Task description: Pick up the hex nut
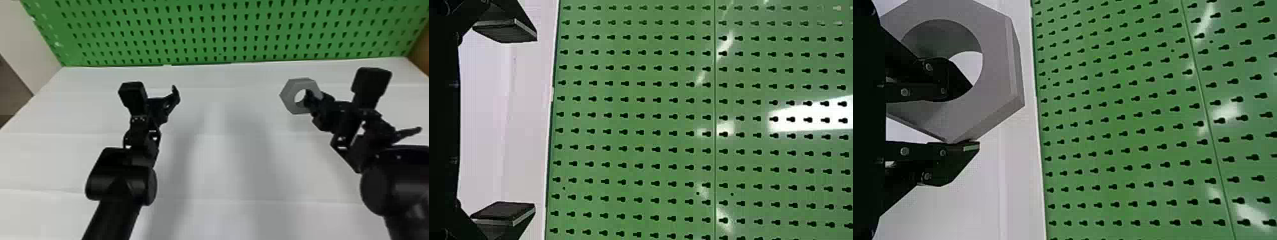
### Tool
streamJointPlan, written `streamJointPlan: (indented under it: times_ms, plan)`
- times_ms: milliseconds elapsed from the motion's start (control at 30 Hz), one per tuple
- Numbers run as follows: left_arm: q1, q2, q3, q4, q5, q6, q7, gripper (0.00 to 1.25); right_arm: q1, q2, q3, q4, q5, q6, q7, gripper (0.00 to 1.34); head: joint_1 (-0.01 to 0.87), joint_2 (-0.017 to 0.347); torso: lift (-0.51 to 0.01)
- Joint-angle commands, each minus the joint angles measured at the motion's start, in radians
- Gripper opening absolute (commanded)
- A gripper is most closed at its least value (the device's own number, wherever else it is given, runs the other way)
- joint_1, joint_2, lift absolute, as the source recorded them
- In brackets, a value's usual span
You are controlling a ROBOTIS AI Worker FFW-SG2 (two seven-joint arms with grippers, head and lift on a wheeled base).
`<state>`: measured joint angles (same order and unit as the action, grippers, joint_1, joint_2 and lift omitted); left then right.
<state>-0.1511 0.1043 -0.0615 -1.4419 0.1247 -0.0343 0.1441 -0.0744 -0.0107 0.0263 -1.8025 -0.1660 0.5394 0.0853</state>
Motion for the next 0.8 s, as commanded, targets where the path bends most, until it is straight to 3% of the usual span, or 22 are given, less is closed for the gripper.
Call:
streamJointPlan:
  times_ms: [0,767]
  plan:
    - [0.001,0.000,-0.001,0.000,0.003,0.001,0.000,1.16,0.033,0.006,-0.025,-0.001,0.013,-0.090,-0.007,0.42,0.785,0.163,-0.075]
    - [0.007,0.000,-0.009,0.000,0.010,0.001,0.000,1.16,0.134,0.012,-0.082,0.020,0.105,-0.360,-0.068,0.42,0.785,0.163,-0.075]
